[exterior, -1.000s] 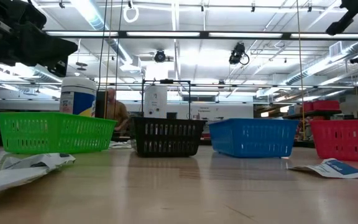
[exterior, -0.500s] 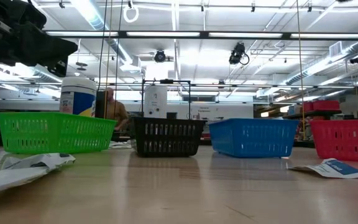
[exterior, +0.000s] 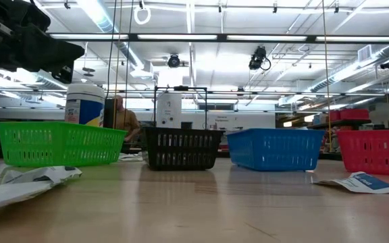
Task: Pick & Place First Aid Supplies
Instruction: Put the ointment pack into the red basket
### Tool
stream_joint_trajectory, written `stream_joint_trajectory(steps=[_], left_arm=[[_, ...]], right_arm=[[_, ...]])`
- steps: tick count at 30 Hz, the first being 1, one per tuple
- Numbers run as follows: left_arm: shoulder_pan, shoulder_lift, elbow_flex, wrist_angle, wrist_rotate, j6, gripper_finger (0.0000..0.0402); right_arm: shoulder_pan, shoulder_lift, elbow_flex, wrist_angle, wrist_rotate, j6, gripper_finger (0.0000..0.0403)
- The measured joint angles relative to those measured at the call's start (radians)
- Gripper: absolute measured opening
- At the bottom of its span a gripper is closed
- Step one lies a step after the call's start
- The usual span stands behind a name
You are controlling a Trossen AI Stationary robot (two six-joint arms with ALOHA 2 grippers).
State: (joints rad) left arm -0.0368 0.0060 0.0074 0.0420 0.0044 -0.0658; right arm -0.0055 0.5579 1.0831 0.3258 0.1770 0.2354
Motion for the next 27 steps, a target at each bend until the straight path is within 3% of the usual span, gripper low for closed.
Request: stream_joint_trajectory(steps=[17,21,27], left_arm=[[0.0,0.0,0.0,0.0,0.0,0.0,0.0032],[0.0,0.0,0.0,0.0,0.0,0.0,0.0032],[0.0,0.0,0.0,0.0,0.0,0.0,0.0032]], right_arm=[[0.0,0.367,0.563,-0.392,-0.169,-0.035,0.0004],[0.0,0.417,0.651,-0.537,-0.163,-0.072,0.0004],[0.0,0.455,0.683,-0.704,-0.053,-0.103,0.0004]])
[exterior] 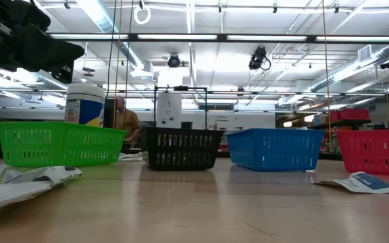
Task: Pick & Place First Aid Supplies
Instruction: Put the ointment pack into the red basket
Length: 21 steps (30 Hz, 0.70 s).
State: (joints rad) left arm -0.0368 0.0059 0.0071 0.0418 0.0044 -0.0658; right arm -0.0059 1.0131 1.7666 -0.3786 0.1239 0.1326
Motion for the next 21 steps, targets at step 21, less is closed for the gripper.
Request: stream_joint_trajectory(steps=[21], left_arm=[[0.0,0.0,0.0,0.0,0.0,0.0,0.0032]], right_arm=[[0.0,0.103,0.0,-0.135,0.157,-0.02,0.0004]])
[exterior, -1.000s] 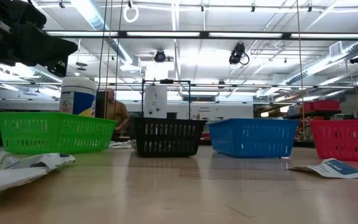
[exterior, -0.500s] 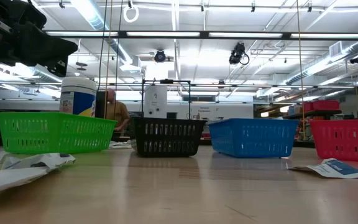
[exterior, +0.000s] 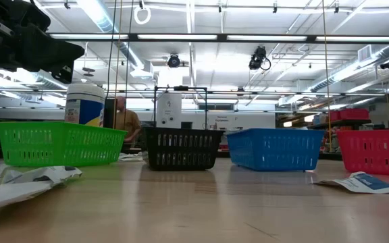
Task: Pick & Place First Aid Supplies
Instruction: Put the ointment pack into the red basket
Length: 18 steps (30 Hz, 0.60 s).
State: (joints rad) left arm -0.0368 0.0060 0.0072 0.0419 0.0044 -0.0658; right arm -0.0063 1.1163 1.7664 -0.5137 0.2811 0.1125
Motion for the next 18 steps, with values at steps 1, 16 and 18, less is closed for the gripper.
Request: stream_joint_trajectory(steps=[1,16,18], left_arm=[[0.0,0.0,0.0,0.0,0.0,0.0,0.0032],[0.0,0.0,0.0,0.0,0.0,0.0,0.0032],[0.0,0.0,0.0,0.0,0.0,0.0,0.0032]], right_arm=[[0.0,0.003,0.0,0.0,0.0,-0.001,0.0004],[0.0,0.093,0.0,0.05,0.01,-0.118,0.0004],[0.0,0.101,0.0,0.048,0.025,-0.119,0.0004]])
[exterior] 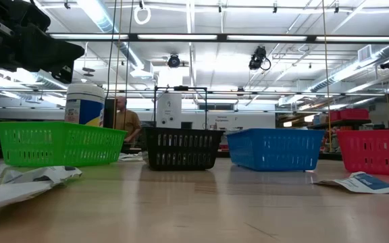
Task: Pick & Place First Aid Supplies
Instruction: Put the ointment pack into the red basket
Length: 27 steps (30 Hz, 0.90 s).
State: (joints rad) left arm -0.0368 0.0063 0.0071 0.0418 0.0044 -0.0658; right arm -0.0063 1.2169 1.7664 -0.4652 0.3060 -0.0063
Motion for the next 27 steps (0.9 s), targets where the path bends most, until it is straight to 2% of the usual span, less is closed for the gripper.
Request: stream_joint_trajectory(steps=[9,15,24,27], left_arm=[[0.0,0.0,0.0,0.0,0.0,0.0,0.0032],[0.0,0.0,0.0,0.0,0.0,0.0,0.0032],[0.0,0.0,0.0,0.0,0.0,0.0,0.0032],[0.0,0.0,0.0,0.0,0.0,0.0,0.0032]], right_arm=[[-0.062,0.028,-0.001,-0.044,-0.001,-0.041,0.0004],[-0.188,0.038,-0.01,-0.119,-0.029,0.059,0.0004],[-0.419,0.073,-0.01,-0.298,-0.276,0.1,0.0004],[-0.491,0.091,-0.01,-0.362,-0.325,0.07,0.0004]])
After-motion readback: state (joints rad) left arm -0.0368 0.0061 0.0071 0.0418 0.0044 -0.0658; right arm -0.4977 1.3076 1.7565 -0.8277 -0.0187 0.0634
